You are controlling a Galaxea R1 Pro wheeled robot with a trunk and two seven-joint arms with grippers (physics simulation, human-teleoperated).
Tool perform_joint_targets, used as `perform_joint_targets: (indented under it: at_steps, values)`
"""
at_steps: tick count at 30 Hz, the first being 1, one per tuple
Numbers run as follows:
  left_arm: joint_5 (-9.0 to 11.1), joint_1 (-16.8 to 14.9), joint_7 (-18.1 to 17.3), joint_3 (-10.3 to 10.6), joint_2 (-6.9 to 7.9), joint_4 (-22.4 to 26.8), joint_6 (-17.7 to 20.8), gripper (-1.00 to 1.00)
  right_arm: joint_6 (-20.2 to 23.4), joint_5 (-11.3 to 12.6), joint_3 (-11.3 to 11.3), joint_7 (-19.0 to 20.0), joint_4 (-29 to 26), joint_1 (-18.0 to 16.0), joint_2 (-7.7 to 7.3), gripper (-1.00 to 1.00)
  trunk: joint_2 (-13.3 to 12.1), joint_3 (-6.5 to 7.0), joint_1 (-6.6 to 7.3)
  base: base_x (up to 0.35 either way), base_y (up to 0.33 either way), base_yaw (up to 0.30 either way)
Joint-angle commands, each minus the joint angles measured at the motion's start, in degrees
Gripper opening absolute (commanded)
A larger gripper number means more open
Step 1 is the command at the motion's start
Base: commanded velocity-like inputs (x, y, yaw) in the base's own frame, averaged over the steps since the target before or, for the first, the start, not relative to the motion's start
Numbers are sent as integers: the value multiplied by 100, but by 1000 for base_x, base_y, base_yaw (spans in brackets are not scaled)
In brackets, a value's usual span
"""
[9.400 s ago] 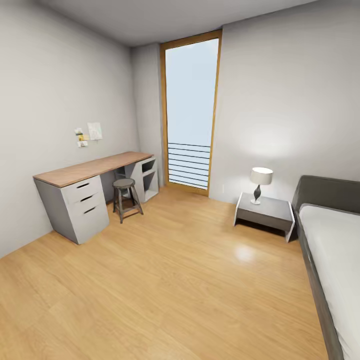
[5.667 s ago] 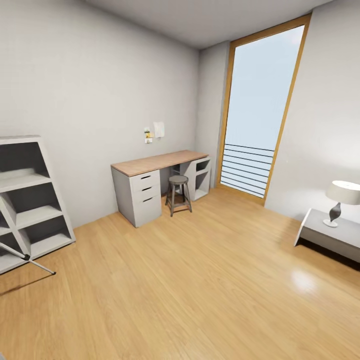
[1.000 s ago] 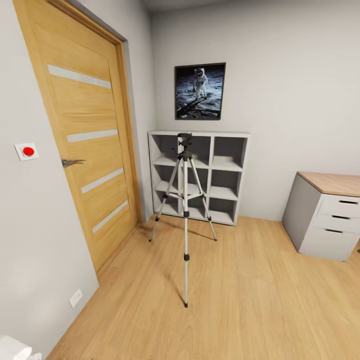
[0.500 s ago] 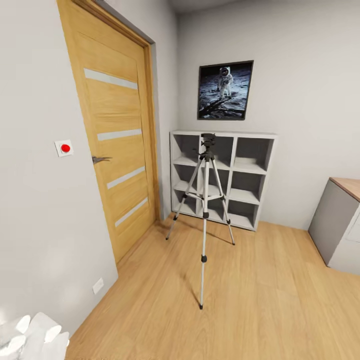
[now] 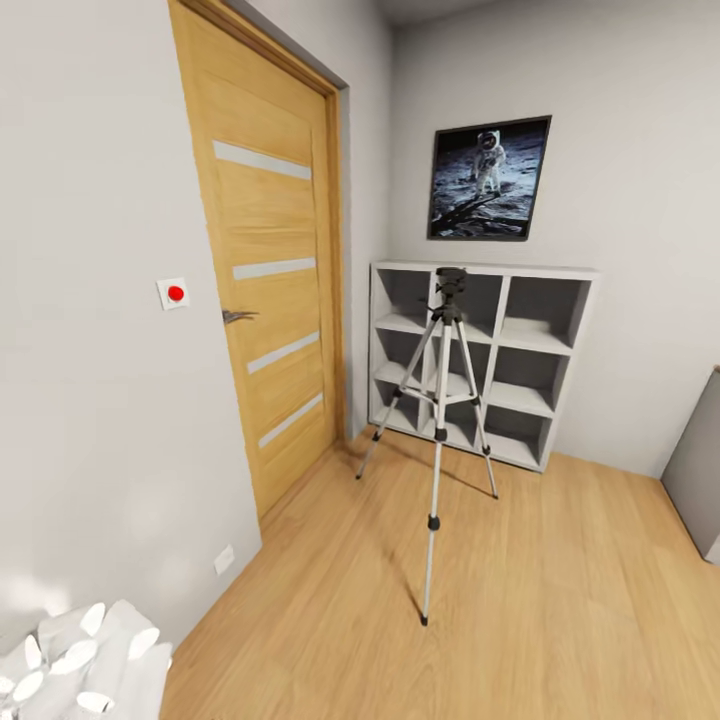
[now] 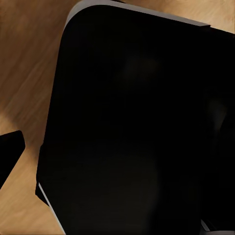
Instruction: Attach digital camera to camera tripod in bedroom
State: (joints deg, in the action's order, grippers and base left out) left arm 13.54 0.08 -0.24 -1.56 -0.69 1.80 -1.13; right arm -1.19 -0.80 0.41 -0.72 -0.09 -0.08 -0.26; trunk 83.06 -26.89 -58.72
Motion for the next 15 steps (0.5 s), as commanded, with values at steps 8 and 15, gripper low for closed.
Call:
perform_joint_targets:
  at_steps: [8, 15]
  values:
    - [26, 1, -2, -11, -1, 5, -4, 100, -12, -11, 3, -15, 1, -1, -13, 100, 2, -4, -1, 232, 0, 19]
    - [26, 1, -2, -11, -1, 5, -7, 100, -12, -14, 3, -9, 1, -1, -25, 100, 2, -4, -1, 312, 0, 2]
